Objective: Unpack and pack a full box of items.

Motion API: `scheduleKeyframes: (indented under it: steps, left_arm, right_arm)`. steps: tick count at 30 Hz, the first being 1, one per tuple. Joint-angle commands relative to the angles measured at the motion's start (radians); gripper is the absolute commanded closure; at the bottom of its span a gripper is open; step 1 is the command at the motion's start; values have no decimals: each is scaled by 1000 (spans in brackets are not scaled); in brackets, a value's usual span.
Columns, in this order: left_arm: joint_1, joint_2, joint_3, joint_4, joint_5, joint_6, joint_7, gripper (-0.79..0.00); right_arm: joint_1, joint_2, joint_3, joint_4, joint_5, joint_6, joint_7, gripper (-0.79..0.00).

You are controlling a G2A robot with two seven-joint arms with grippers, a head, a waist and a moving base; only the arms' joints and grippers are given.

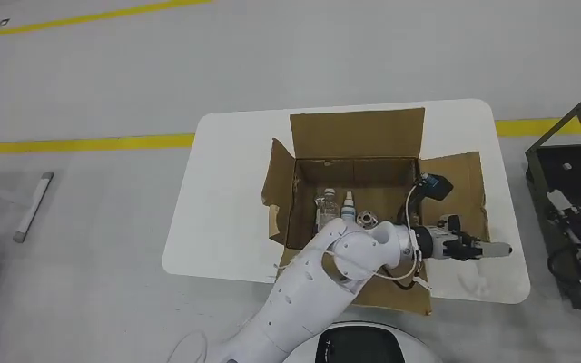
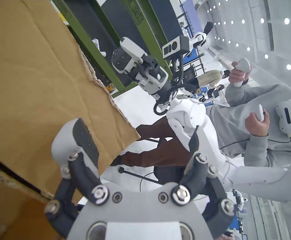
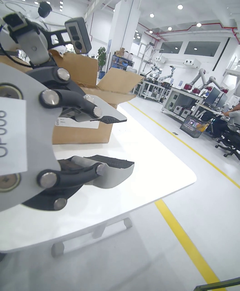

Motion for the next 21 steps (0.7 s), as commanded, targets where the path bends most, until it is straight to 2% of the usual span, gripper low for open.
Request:
scheduleKeyframes:
  steps: [1, 2, 4, 8, 9, 10, 11, 17, 21]
  left_arm:
    - [-10, -3, 6, 17, 4, 6, -4, -785]
    - [-17, -4, 7, 26, 13, 9, -5, -785]
    - [-22, -5, 7, 34, 19, 10, -6, -785]
    - [-23, -5, 1, 46, 27, 16, -10, -785]
    - [-22, -4, 0, 45, 26, 19, -12, -785]
    - [-20, -4, -1, 44, 27, 21, -13, -785]
    - [-19, -4, -2, 43, 27, 22, -14, -785]
    - [-6, 0, -9, 21, 39, 31, -24, -785]
    - [3, 4, -19, 4, 45, 35, -29, -785]
  right_arm:
    - [-2, 2, 3, -1, 19, -27, 51, -782]
    - [-3, 3, 2, -1, 31, -44, 82, -763]
    - [-3, 5, -7, -6, 37, -72, 131, -671]
    - [7, 9, -36, -4, 33, -106, 189, -585]
    - [11, 9, -43, -2, 26, -107, 191, -542]
    - [14, 9, -55, 0, 22, -110, 196, -431]
    - [17, 9, -61, 2, 19, -111, 197, -382]
    - [43, 8, -121, 38, -5, -104, 187, -314]
    - [51, 6, -147, 55, 13, -105, 188, -212]
